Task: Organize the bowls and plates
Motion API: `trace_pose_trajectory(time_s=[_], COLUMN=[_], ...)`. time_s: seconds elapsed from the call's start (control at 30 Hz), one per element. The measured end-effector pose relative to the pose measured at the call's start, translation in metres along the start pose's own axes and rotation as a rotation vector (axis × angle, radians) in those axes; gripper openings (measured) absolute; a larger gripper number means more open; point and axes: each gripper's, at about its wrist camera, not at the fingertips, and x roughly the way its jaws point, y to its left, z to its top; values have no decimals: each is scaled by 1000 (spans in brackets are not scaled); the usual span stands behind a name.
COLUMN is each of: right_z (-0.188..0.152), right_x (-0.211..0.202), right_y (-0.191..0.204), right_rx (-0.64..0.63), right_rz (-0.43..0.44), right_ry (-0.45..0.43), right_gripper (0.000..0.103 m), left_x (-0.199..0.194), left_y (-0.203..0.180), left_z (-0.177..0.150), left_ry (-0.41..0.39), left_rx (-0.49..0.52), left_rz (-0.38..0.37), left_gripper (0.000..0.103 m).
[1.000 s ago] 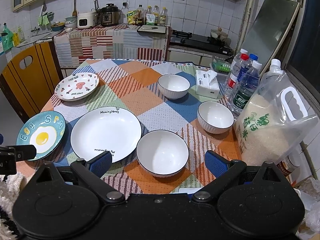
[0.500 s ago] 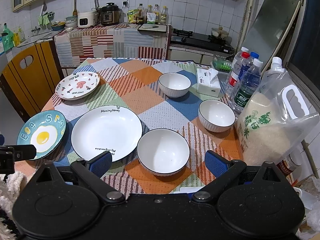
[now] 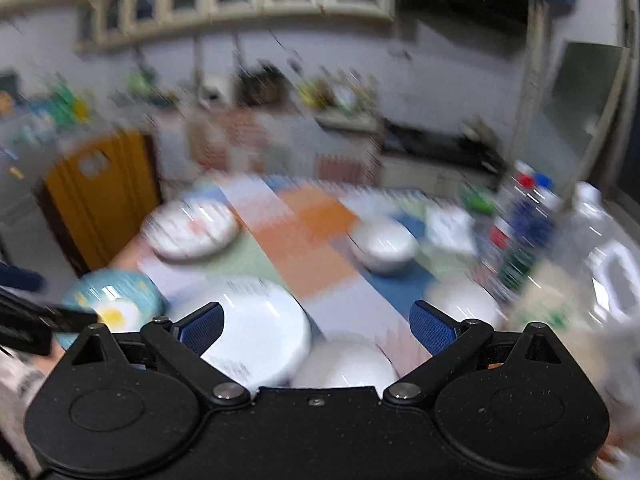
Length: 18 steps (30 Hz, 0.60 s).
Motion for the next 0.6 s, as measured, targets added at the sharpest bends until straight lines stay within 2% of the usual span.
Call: trace_pose_trajectory(time_s=[0.07,0.13,0.23,0.33,0.37,0.47,0.53,0.6], right_z=[2,8,20,21,19,4,-5,-13], right_x=[6,24,68,114,132,174,198,218], right_y=[-14,-23,-35,-50,-56,-65,-67,-69], right_rx=[20,16,-48,-19,11,87,86,84], right_rz=[107,140,216,298,340,404,416,433], right_ry=[-112,-127,-31,106,159,289,342,374], right_gripper=[101,101,98,91,88,87,87,83], left_x=[14,32,63,93,101,123,136,148], left_y=[3,6,11,17,17,17,20,22], left_z=[5,8,8,2,0,-9,-14,-18], left_ry=[18,51,124,185,192,211,232,253], left_rx=[-31,-47,-87,-145,-146,-158,-179,-196], left_rz=[-8,-16,-48,-45,-38,-36,-35,-32], left_gripper=[98,98,98,97,94,94,92,86])
